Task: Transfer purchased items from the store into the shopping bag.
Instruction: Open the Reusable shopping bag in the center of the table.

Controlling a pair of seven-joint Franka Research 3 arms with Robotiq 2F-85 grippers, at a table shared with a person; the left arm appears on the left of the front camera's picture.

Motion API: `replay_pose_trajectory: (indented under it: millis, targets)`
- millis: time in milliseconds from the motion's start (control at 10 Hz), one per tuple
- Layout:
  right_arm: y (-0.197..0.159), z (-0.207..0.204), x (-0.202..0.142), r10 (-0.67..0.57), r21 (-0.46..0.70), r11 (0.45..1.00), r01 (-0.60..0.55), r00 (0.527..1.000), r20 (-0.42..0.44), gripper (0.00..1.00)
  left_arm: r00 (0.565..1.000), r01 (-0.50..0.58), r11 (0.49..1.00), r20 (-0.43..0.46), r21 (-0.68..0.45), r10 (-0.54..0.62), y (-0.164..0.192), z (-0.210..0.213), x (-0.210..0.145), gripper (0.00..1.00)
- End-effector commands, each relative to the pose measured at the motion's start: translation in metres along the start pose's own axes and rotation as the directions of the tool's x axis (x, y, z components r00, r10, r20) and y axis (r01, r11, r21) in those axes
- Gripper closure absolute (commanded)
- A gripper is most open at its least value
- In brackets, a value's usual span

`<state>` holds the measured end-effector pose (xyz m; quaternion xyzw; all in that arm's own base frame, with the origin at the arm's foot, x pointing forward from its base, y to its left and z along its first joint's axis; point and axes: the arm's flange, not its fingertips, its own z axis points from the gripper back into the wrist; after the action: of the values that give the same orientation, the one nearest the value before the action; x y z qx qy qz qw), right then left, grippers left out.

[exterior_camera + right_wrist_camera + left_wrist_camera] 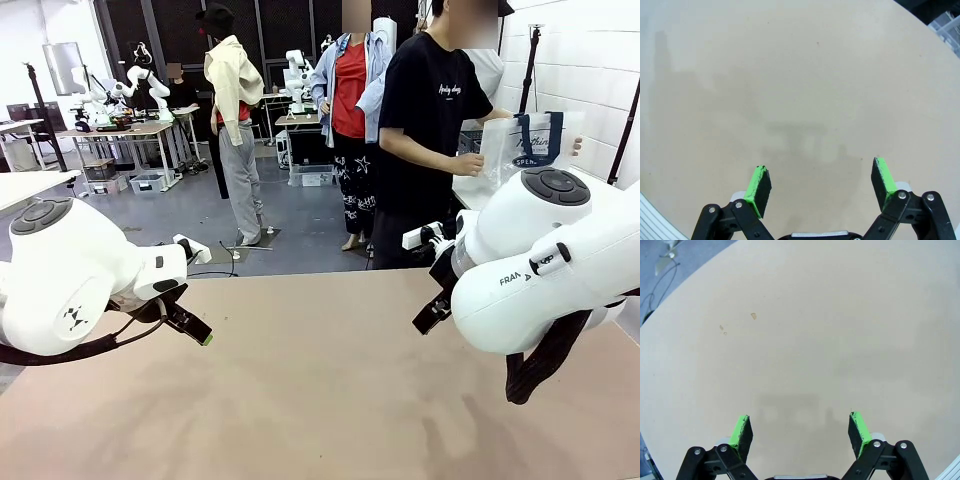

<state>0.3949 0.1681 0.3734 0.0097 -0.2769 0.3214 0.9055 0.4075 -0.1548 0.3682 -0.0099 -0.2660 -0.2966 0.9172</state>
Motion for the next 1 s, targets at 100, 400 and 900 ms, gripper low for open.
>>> replay_pose_trajectory:
  millis: [100, 400, 900]
  targets:
    - [-0.0001, 0.0, 0.0, -0.001, 0.0, 1.0, 0.001, 1.0, 0.0, 0.0, 1.0, -0.004, 1.0, 0.0, 0.0, 0.004, 0.0015, 0.0001, -0.0006, 0.0]
    - [-0.0001, 0.0, 0.0, -0.001, 0.0, 1.0, 0.001, 1.0, 0.0, 0.0, 1.0, -0.004, 1.0, 0.0, 0.0, 0.004, 0.0015, 0.0001, -0.0006, 0.0]
    - [-0.0001, 0.0, 0.0, -0.001, 0.0, 1.0, 0.001, 1.0, 0.0, 0.0, 1.0, -0.004, 1.0, 0.0, 0.0, 0.004, 0.0015, 0.0001, -0.0006, 0.0]
